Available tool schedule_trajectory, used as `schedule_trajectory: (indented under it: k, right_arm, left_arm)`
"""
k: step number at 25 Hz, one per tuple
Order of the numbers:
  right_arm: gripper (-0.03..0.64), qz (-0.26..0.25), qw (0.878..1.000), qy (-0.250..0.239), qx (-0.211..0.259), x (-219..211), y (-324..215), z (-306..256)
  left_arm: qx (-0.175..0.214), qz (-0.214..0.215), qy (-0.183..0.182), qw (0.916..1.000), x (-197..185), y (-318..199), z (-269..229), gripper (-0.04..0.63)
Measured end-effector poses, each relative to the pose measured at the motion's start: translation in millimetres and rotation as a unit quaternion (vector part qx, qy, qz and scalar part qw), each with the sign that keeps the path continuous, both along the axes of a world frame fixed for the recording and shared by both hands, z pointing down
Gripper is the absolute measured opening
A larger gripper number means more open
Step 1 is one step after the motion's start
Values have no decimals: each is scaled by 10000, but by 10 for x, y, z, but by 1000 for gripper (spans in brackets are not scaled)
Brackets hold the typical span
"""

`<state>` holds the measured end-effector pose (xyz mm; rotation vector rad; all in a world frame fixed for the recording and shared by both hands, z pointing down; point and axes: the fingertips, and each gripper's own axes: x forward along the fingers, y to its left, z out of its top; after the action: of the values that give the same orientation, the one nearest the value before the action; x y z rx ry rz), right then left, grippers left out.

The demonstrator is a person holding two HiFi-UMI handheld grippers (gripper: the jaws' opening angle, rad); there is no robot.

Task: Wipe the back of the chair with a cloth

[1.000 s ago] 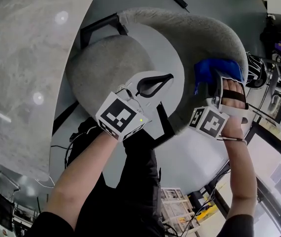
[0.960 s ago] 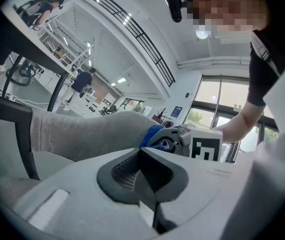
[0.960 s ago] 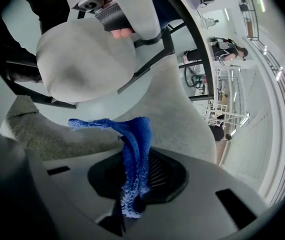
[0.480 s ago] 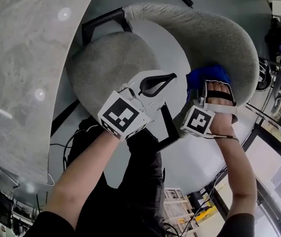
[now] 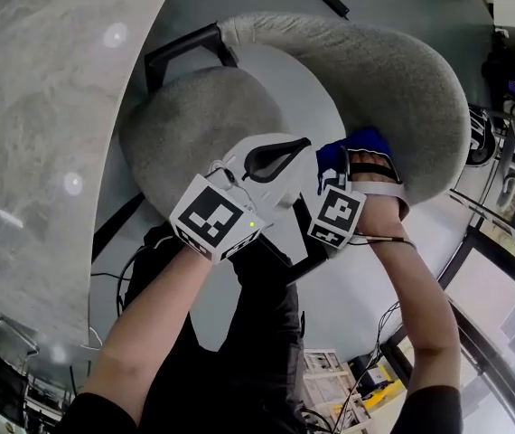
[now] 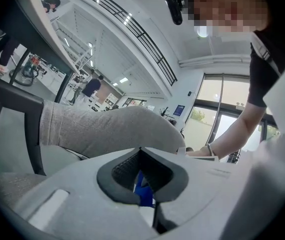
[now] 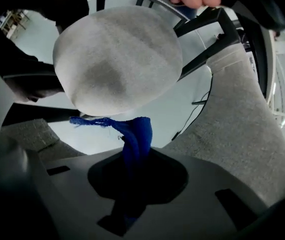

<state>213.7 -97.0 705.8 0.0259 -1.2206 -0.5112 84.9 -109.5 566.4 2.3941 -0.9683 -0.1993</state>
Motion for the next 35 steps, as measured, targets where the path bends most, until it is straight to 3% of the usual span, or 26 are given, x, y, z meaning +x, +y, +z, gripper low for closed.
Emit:
schedule_trajectory:
  k: [3,5,11,16,20,23,25,29,31,35]
  right_arm:
    - [61,733,9935,-867,-103,-181,4,-199]
    - [61,1303,9793,-1544,-118,-275,2,-479]
    - [61,2603,9077,-3290,104,-495,-269,-1534]
    - [62,2740,8703,-3976,976,-498,-717,-2419]
    - [61,2626,8536,-3973,2112,-288,-1104,-3002]
    - [63,2060,8537,-3412,3351,-73,-1365,-3310]
    - [63,1501,8653,-2832,3855,-81,-1457,-3276]
    - [63,888,9022,-2092,3666,-277,-1471,-2584]
    - [64,793,9095,-1991,3561,-316,-1461,-2315]
    - [64,717,9131,-2028,3463,-401,-1464,-2123]
  left_arm:
    - [-18,-13,-38,10000,-46,5,-109,8]
    - [-24,-14,-39,10000,-65,9,-227,8]
    - [85,63,14,9999,5,-20,-651,8]
    - [244,199,67,9995,95,-96,-962,8]
    - [312,224,108,9992,98,-171,-1067,8]
    - [306,270,123,9991,105,-187,-1070,8]
    - [321,257,130,9991,92,-201,-1038,8]
    - [245,215,81,9994,29,-206,-853,8]
    - [187,193,70,9996,-7,-198,-746,8]
    - [86,104,64,9999,-81,-223,-546,8]
